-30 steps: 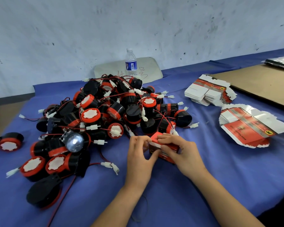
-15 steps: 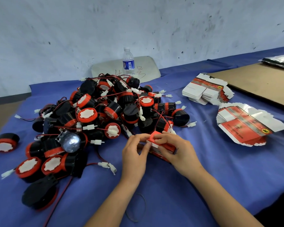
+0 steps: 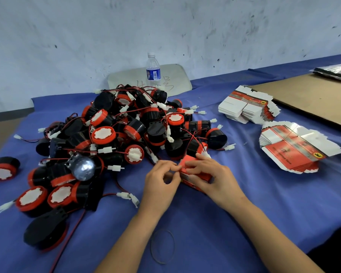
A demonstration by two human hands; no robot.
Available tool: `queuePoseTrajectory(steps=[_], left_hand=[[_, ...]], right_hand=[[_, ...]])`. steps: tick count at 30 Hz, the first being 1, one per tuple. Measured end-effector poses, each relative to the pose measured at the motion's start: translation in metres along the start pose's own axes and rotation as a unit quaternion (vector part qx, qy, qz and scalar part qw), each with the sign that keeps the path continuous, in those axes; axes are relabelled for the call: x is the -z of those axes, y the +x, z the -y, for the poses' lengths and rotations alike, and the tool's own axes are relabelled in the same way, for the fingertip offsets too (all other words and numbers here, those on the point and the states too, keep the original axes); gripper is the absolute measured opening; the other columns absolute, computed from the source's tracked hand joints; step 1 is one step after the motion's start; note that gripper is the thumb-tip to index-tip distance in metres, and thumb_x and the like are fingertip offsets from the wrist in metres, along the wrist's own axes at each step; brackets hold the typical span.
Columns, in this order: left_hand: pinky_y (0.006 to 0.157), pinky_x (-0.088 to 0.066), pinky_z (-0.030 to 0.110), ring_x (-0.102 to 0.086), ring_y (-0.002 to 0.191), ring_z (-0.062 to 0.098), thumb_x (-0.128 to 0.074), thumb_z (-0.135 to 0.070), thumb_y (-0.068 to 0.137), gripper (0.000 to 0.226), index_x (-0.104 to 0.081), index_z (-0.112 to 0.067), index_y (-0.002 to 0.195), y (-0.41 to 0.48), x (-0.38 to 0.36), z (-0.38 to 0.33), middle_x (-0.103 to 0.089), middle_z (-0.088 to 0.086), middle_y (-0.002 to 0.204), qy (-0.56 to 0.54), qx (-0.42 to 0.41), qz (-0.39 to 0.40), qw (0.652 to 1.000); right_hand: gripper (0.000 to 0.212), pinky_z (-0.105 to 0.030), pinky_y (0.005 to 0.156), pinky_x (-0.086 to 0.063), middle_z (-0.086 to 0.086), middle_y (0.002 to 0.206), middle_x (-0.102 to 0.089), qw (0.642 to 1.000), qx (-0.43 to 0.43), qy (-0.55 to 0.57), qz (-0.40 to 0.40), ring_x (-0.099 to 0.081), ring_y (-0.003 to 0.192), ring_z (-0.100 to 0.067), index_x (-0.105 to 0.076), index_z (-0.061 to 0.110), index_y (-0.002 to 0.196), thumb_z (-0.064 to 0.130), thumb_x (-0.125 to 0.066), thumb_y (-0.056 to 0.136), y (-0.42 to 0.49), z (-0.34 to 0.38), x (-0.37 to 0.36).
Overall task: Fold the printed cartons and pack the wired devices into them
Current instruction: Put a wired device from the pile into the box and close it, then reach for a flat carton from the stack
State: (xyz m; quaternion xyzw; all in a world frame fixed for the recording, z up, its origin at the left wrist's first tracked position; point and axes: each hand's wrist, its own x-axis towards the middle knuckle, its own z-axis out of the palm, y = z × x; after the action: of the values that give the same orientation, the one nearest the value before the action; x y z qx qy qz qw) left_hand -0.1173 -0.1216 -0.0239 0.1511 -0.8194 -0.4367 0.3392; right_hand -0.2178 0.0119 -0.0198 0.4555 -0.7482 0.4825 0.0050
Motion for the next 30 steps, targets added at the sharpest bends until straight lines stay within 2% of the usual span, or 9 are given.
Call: queuePoseTrajectory(steps=[5, 8, 11, 14, 19, 22, 25, 28, 30], left_hand=[[0.074, -0.051, 0.027, -0.063, 0.082, 0.014, -0.067, 0.007, 0.079, 0.018, -0.067, -0.007, 0.091, 0.000, 0.000, 0.000, -0.060, -0.002, 0.103, 0.083, -0.050, 0.007, 0.995], [0.092, -0.047, 0.030, -0.054, 0.112, 0.011, -0.069, -0.004, 0.079, 0.041, -0.056, -0.019, 0.115, -0.007, -0.006, 0.001, -0.047, -0.011, 0.132, 0.135, -0.053, 0.069, 0.987], [0.109, -0.031, 0.019, -0.032, 0.135, 0.003, -0.075, -0.014, 0.077, 0.077, -0.034, -0.038, 0.137, -0.010, -0.007, 0.003, -0.029, -0.018, 0.146, 0.136, -0.114, 0.130, 0.975], [0.098, -0.031, 0.006, -0.038, 0.122, -0.011, -0.078, -0.032, 0.076, 0.066, -0.035, -0.045, 0.125, -0.012, -0.009, -0.005, -0.040, -0.023, 0.134, 0.093, -0.130, 0.134, 0.978], [0.076, -0.037, 0.002, -0.052, 0.093, -0.012, -0.085, -0.036, 0.069, 0.053, -0.046, -0.042, 0.105, -0.017, -0.009, -0.010, -0.056, -0.020, 0.100, 0.029, -0.093, 0.121, 0.988], [0.072, -0.038, 0.003, -0.054, 0.089, -0.010, -0.081, -0.045, 0.066, 0.049, -0.047, -0.045, 0.101, -0.018, -0.008, -0.013, -0.059, -0.022, 0.095, 0.018, -0.085, 0.115, 0.990], [0.074, -0.042, 0.004, -0.058, 0.092, -0.008, -0.078, -0.042, 0.067, 0.052, -0.048, -0.046, 0.109, -0.020, -0.008, -0.013, -0.058, -0.032, 0.105, -0.022, -0.063, 0.112, 0.991], [0.071, -0.049, 0.011, -0.064, 0.084, 0.003, -0.075, -0.040, 0.066, 0.060, -0.049, -0.044, 0.120, -0.017, -0.008, -0.005, -0.063, -0.015, 0.101, -0.083, -0.017, 0.087, 0.993], [0.067, -0.049, 0.010, -0.065, 0.077, 0.005, -0.074, -0.052, 0.067, 0.059, -0.049, -0.045, 0.120, -0.012, -0.008, -0.001, -0.065, -0.004, 0.099, -0.113, -0.003, 0.071, 0.991]], right_hand=[[0.023, -0.023, 0.106, -0.031, 0.032, 0.138, -0.036, 0.997, 0.014, -0.058, 0.049, -0.019, 0.145, -0.006, -0.072, 0.033, 0.108, 0.022, -0.069, 0.088, -0.008, -0.004, 0.008], [0.030, -0.027, 0.102, -0.038, 0.012, 0.140, -0.046, 0.994, 0.055, -0.095, 0.007, -0.047, 0.127, -0.022, -0.071, 0.024, 0.115, 0.013, -0.071, 0.086, -0.015, -0.001, 0.007], [0.023, -0.029, 0.094, -0.048, 0.003, 0.121, -0.064, 0.996, 0.031, -0.020, -0.086, -0.060, 0.109, -0.013, -0.072, 0.015, 0.110, 0.021, -0.062, 0.090, -0.019, 0.003, 0.009], [0.026, -0.029, 0.080, -0.051, 0.006, 0.097, -0.069, 0.987, -0.027, 0.124, -0.102, -0.065, 0.092, -0.012, -0.069, 0.018, 0.099, 0.033, -0.049, 0.093, -0.021, 0.009, 0.016], [0.033, -0.013, 0.064, -0.040, 0.011, 0.077, -0.059, 0.993, 0.011, 0.062, -0.101, -0.054, 0.070, -0.002, -0.058, 0.025, 0.091, 0.046, -0.057, 0.065, -0.022, 0.011, 0.017], [0.038, -0.011, 0.061, -0.042, 0.011, 0.071, -0.063, 0.991, -0.030, 0.079, -0.106, -0.059, 0.068, -0.003, -0.056, 0.033, 0.087, 0.051, -0.067, 0.056, -0.022, 0.011, 0.014], [0.031, -0.014, 0.058, -0.043, 0.011, 0.069, -0.065, 0.979, -0.073, 0.125, -0.145, -0.056, 0.060, -0.003, -0.058, 0.028, 0.079, 0.052, -0.066, 0.061, -0.020, 0.019, 0.014], [0.046, -0.023, 0.062, -0.046, 0.008, 0.072, -0.068, 0.925, -0.172, 0.247, -0.232, -0.059, 0.065, -0.006, -0.065, 0.015, 0.082, 0.060, -0.065, 0.069, -0.017, 0.034, 0.031], [0.056, -0.023, 0.057, -0.052, -0.002, 0.081, -0.073, 0.777, -0.261, 0.498, -0.284, -0.068, 0.067, -0.014, -0.069, 0.013, 0.090, 0.065, -0.057, 0.073, -0.012, 0.040, 0.057]])
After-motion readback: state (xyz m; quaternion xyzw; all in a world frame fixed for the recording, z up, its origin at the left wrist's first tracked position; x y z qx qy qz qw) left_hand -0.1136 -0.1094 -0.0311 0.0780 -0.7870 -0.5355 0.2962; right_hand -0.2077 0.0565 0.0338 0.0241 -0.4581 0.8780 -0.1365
